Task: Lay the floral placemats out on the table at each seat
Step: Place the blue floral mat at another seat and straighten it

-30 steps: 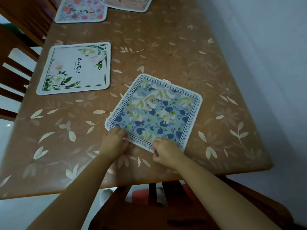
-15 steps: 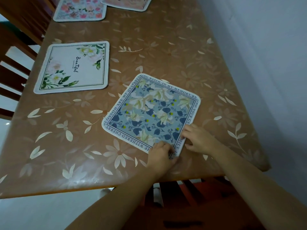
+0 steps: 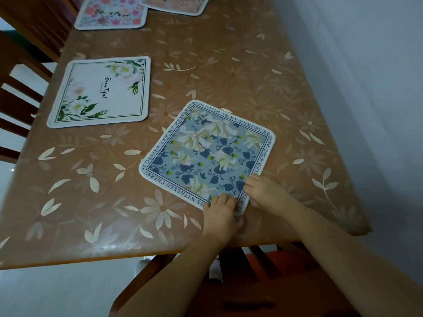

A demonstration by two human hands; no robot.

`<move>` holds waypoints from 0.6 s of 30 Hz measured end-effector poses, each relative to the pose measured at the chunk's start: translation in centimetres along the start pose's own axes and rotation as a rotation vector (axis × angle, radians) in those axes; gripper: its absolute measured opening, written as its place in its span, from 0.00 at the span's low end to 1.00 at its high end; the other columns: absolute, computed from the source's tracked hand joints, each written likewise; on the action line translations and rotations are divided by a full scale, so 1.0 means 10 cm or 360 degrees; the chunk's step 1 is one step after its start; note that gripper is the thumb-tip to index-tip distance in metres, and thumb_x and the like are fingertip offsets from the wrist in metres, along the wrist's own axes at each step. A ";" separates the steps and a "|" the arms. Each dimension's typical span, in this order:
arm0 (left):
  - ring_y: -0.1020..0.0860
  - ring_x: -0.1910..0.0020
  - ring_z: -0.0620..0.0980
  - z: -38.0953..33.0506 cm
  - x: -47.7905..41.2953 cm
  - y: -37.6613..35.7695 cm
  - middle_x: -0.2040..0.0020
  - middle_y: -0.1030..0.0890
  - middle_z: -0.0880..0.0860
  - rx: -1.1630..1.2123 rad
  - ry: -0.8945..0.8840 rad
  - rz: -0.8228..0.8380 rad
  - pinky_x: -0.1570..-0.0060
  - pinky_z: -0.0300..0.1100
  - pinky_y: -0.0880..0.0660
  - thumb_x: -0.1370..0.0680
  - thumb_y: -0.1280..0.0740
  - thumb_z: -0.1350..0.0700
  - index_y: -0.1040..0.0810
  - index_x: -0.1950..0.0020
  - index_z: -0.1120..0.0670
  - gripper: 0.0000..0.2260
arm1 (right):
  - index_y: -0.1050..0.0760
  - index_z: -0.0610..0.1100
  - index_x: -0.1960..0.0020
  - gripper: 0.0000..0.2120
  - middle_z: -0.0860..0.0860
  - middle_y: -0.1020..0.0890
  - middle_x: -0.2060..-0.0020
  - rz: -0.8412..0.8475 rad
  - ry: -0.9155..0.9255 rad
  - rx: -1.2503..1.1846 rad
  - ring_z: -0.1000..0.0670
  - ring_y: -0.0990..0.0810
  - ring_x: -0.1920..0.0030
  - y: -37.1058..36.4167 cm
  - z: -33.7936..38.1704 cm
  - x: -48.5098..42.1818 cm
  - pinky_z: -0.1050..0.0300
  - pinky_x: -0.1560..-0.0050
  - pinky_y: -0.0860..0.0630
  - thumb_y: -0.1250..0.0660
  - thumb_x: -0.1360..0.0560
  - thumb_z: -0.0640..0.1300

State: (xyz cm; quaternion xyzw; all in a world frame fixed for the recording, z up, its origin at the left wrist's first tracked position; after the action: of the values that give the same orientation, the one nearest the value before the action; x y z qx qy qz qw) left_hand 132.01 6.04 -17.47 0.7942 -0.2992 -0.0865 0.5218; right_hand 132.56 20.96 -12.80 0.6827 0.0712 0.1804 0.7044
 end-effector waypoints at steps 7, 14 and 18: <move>0.30 0.46 0.55 0.29 0.05 0.21 0.47 0.27 0.53 -0.0253 -0.0174 0.0176 0.47 0.50 0.38 0.32 0.34 0.44 0.30 0.47 0.53 0.19 | 0.26 0.34 0.63 0.03 0.38 0.22 0.63 0.0150 -0.0111 -0.0297 0.40 0.22 0.57 -0.03 0.31 -0.07 0.52 0.58 0.25 0.34 0.37 0.32; 0.31 0.44 0.55 0.91 0.13 0.60 0.43 0.29 0.55 -0.0392 -0.0198 0.0339 0.50 0.49 0.32 0.31 0.33 0.45 0.31 0.44 0.55 0.21 | 0.29 0.35 0.51 0.07 0.38 0.26 0.49 0.0400 -0.0224 -0.0509 0.40 0.29 0.46 -0.09 0.92 -0.55 0.47 0.46 0.29 0.38 0.28 0.36; 0.27 0.47 0.56 1.17 0.15 0.80 0.48 0.26 0.57 -0.0250 -0.0001 0.0254 0.53 0.48 0.30 0.32 0.31 0.51 0.28 0.51 0.57 0.15 | 0.28 0.36 0.54 0.04 0.39 0.26 0.51 0.0243 -0.0221 -0.0615 0.41 0.28 0.48 -0.07 1.04 -0.71 0.47 0.48 0.29 0.39 0.28 0.36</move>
State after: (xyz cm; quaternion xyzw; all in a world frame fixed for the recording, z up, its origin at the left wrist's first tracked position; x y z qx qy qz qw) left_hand 124.86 -6.15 -15.34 0.7245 -0.3540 -0.0681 0.5875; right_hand 129.69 8.77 -13.93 0.5492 -0.0652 0.1960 0.8097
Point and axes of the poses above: each hand's wrist, its own x-axis away from the middle knuckle, its own y-axis out of the back of the hand, z = x × y, the point moved 1 cm from there along -x, towards the middle knuckle
